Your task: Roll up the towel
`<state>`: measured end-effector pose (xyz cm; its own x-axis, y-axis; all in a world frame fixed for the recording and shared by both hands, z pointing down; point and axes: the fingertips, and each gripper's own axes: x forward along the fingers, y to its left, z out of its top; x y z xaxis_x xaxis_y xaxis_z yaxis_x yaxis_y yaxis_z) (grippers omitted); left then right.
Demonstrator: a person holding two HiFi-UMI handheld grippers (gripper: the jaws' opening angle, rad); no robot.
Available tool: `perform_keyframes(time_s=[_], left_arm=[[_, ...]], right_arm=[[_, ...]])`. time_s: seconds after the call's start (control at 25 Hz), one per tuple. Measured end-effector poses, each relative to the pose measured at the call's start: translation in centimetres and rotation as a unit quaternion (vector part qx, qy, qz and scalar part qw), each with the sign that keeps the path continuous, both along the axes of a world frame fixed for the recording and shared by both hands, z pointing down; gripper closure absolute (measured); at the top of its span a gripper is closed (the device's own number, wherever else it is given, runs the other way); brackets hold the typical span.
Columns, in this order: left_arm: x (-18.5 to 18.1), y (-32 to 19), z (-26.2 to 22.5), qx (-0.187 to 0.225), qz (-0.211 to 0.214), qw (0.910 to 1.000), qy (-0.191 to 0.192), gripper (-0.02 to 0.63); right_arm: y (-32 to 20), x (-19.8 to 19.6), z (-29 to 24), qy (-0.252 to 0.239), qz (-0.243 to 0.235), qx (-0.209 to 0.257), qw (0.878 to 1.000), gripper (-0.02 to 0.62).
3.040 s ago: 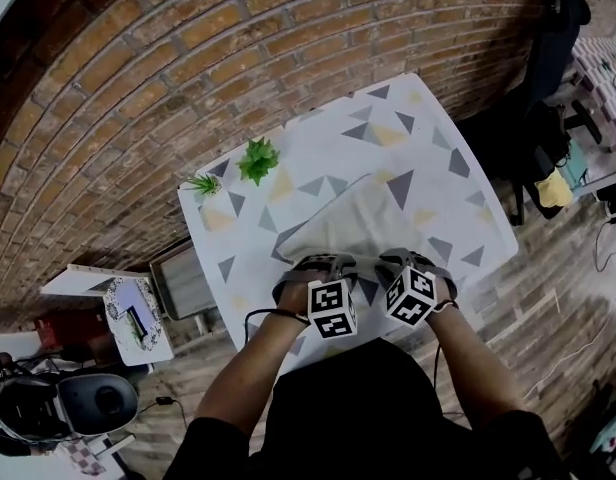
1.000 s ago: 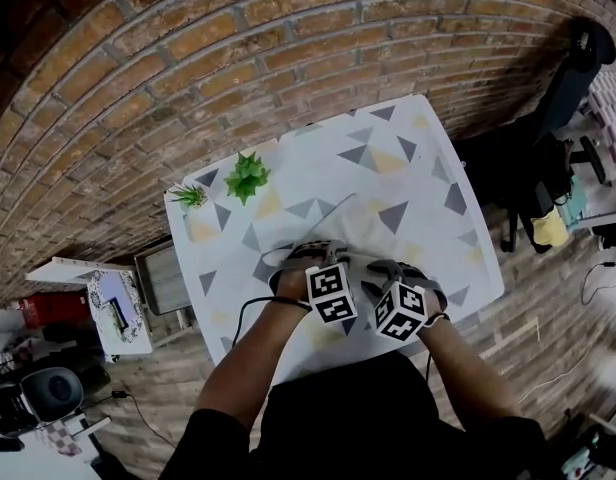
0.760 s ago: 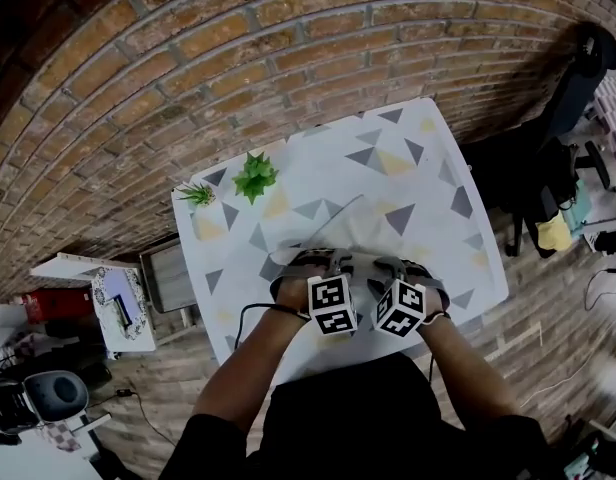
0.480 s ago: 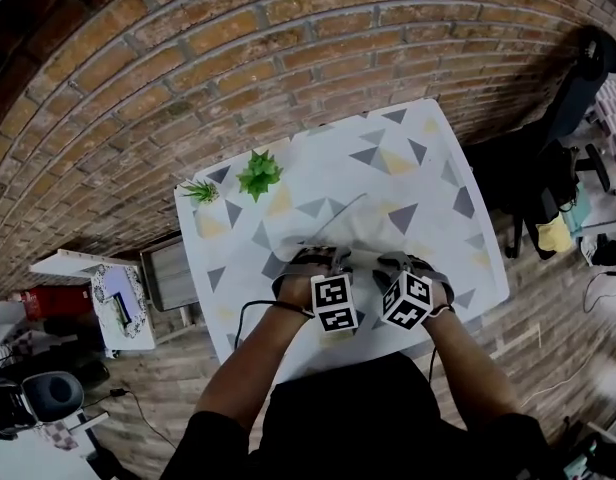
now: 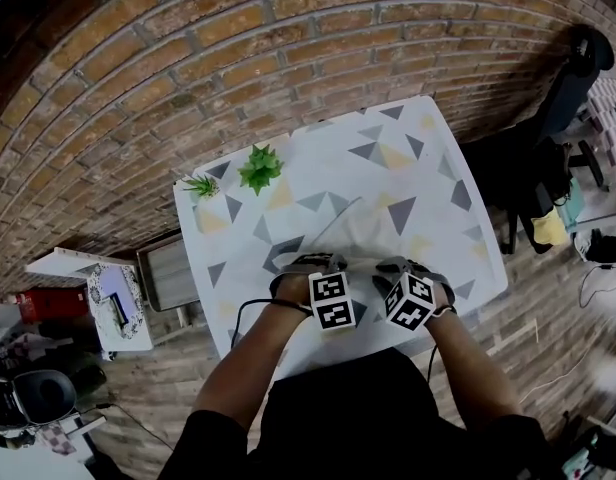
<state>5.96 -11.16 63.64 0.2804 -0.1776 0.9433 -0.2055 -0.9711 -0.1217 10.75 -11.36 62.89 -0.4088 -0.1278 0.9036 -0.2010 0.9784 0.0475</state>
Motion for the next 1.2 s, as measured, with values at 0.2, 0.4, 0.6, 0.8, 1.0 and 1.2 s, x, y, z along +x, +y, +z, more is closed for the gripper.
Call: perform_keyframes(time_s=[0.2, 0.4, 0.6, 0.8, 1.0, 1.2], left_arm=[[0.0, 4.2, -0.3, -0.066, 0.011, 0.9975, 0.021, 0.531], [-0.7, 5.7, -0.5, -0.058, 0.031, 0.9976, 0.019, 0.529], [-1.2, 4.3, -1.2, -0.007, 0.032, 0.9994, 0.007, 0.477], [-1.5, 2.8, -1.7, 0.008, 0.016, 0.9998, 0.010, 0.477], [-1.9, 0.5, -2.3, 0.038, -0.005, 0.9992, 0.005, 0.477], [-1.0, 0.7, -2.9, 0.036, 0.010, 0.9992, 0.009, 0.479]], right_arm=[[3.6, 0.0, -0.2, 0.001, -0.022, -0.033, 0.999, 0.503], [5.8, -0.5, -0.2, 0.000, -0.031, -0.054, 0.998, 0.502], [4.8, -0.6, -0.2, 0.011, -0.023, -0.062, 0.998, 0.497], [3.2, -0.6, -0.4, 0.015, -0.019, -0.065, 0.998, 0.480], [0.7, -0.5, -0.5, 0.011, 0.001, -0.050, 0.999, 0.472], [-1.8, -0.5, -0.1, 0.012, 0.012, -0.034, 0.999, 0.472]])
